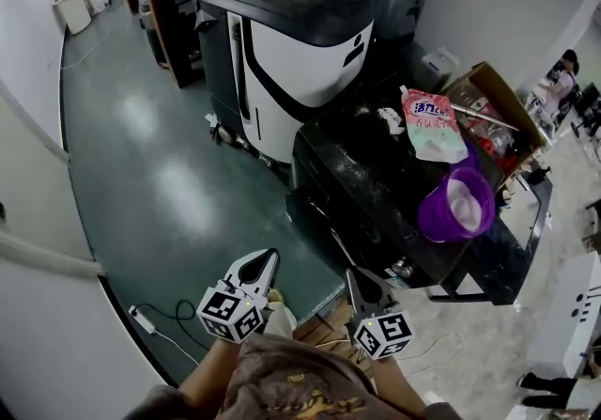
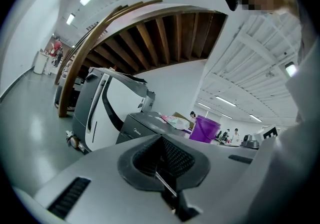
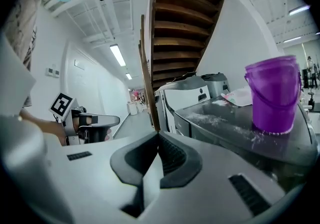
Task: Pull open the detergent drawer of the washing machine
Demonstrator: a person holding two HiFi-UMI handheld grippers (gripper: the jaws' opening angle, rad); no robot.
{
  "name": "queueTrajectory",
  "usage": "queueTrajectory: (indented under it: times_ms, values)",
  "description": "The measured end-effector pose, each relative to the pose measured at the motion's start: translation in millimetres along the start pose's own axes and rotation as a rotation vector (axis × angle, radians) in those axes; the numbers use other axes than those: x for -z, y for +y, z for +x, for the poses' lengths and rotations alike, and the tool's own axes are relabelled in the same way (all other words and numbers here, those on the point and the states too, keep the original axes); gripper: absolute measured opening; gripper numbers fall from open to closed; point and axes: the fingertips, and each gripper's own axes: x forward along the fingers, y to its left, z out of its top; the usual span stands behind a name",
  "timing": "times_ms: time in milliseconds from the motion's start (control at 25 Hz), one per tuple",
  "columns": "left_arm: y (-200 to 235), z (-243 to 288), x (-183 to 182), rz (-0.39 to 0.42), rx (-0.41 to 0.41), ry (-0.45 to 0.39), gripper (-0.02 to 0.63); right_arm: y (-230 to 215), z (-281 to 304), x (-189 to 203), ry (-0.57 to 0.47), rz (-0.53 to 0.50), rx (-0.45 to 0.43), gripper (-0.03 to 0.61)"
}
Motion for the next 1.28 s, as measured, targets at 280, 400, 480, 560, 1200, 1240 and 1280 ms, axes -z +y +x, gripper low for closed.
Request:
queueTrajectory:
  times_ms: [280,400,480,560,1200,1240,1280]
  values:
    - [29.1,42.6,-71.2,-0.003,0.066,0.018,0.021,-3.3,42.1,-60.8,-0.007,-0.018,0.049,0.003]
    - [34.2,55.7,-86.1,0.005,0.080,0.013,0.021,-9.4,53.6,-66.3,-0.006,-0.001,0.073,0.003]
    - [37.1,60.9,-89.5,0.006,0.087,0.019,0.021,-11.1,59.0,-68.0,-0.013,0.019,0.084,0.003]
    - [39.4,64.6,-91.7,0.006,0.098,0.026,0.021,-11.2,62.3,-70.2,-0.026,0.027,0.091,0.003]
    - [40.1,101.7,-102.9,0.018,0.221,0.063,0.022,-31.7,73.8,-82.4,-0.075,0.051,0.200,0.003]
    - [39.8,104.6,-102.6,0.019,0.227,0.066,0.023,-33.0,75.4,-83.3,-0.077,0.050,0.201,0.003]
    - [39.6,107.5,-102.2,0.023,0.233,0.071,0.023,-34.4,77.2,-84.0,-0.078,0.049,0.202,0.003]
